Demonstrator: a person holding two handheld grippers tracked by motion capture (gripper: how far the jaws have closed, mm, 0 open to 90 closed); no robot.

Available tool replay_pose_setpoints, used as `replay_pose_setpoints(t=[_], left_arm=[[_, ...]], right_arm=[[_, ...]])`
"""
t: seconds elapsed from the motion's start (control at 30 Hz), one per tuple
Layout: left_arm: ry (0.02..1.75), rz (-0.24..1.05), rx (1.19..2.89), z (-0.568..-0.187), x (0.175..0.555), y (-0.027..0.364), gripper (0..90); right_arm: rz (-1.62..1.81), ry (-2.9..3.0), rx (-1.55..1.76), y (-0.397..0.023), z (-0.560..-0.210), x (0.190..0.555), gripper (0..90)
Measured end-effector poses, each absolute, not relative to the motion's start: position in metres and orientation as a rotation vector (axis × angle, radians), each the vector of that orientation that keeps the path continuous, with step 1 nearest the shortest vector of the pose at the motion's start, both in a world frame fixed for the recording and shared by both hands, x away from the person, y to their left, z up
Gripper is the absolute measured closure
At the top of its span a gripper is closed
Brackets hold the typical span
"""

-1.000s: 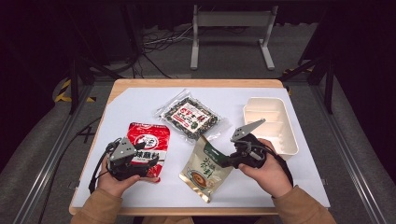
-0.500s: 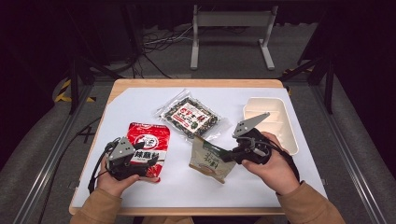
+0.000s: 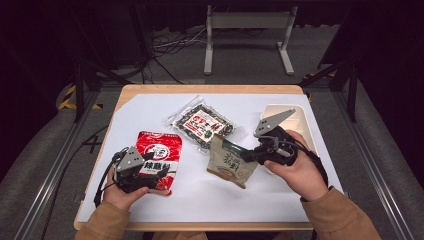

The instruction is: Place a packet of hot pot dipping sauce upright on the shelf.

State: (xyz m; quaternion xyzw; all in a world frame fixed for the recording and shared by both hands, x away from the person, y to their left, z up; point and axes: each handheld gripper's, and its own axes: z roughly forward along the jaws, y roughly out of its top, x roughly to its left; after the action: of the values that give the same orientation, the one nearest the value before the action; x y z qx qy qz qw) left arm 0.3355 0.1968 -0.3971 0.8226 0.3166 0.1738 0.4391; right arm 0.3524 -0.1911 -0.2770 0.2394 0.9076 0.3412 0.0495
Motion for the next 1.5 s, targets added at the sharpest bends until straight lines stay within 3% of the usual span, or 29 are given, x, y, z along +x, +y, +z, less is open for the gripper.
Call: replay_pose_setpoints(t=[1.5], left_arm=[[0.833,0.464,2.026,-0.397,0.332,0.211,27.0]], right_arm=[[0.878,2.560,0.596,-0.244,-0.201,0.402,89.8]])
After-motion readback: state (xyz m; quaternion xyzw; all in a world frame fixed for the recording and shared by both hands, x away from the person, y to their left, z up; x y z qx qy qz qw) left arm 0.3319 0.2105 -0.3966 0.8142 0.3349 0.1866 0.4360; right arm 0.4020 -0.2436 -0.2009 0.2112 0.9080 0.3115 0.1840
